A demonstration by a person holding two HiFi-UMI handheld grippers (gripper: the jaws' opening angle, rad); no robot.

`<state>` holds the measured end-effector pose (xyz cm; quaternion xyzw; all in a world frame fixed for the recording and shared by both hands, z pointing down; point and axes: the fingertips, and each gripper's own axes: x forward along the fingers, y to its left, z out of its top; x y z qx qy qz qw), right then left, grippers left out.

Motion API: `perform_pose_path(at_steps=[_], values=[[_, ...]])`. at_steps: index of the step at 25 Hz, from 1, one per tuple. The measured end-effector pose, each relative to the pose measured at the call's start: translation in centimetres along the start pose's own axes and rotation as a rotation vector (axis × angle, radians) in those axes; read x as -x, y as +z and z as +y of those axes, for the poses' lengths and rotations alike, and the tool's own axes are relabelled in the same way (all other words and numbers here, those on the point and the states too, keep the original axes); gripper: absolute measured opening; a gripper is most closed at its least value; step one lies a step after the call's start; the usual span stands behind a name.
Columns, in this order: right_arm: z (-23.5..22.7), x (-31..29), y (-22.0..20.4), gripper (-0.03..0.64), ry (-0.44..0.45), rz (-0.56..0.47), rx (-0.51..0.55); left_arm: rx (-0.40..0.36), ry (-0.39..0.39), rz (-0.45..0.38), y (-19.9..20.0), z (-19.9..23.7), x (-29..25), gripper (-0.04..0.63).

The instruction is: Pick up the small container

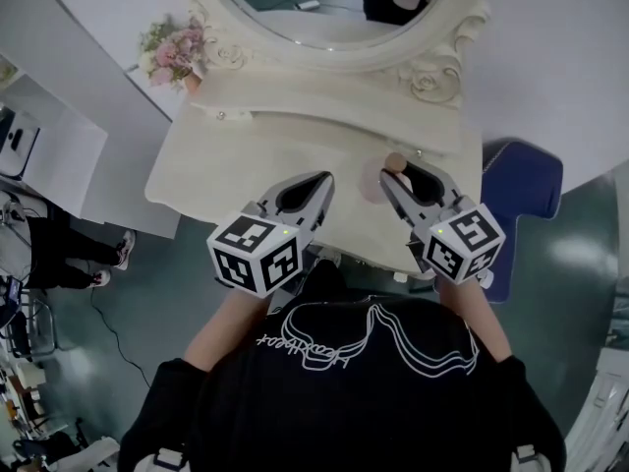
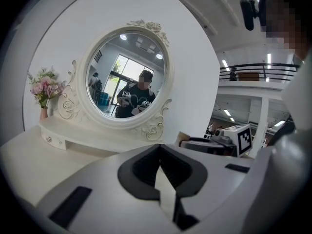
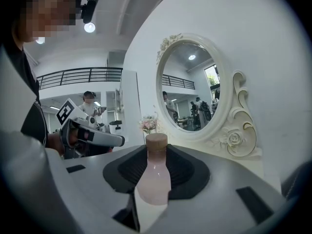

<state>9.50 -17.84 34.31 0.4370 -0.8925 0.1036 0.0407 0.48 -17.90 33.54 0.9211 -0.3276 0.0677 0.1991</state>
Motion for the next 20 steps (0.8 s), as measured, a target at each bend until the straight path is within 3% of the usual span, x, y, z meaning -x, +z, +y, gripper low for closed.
perform_pose_path(at_steps=[20], values=[[0.13, -0.41, 0.40, 0.124, -0.024, 0.006, 0.009, 0.009, -0.001, 0.003, 0.31, 0.33, 0.13, 0.005]])
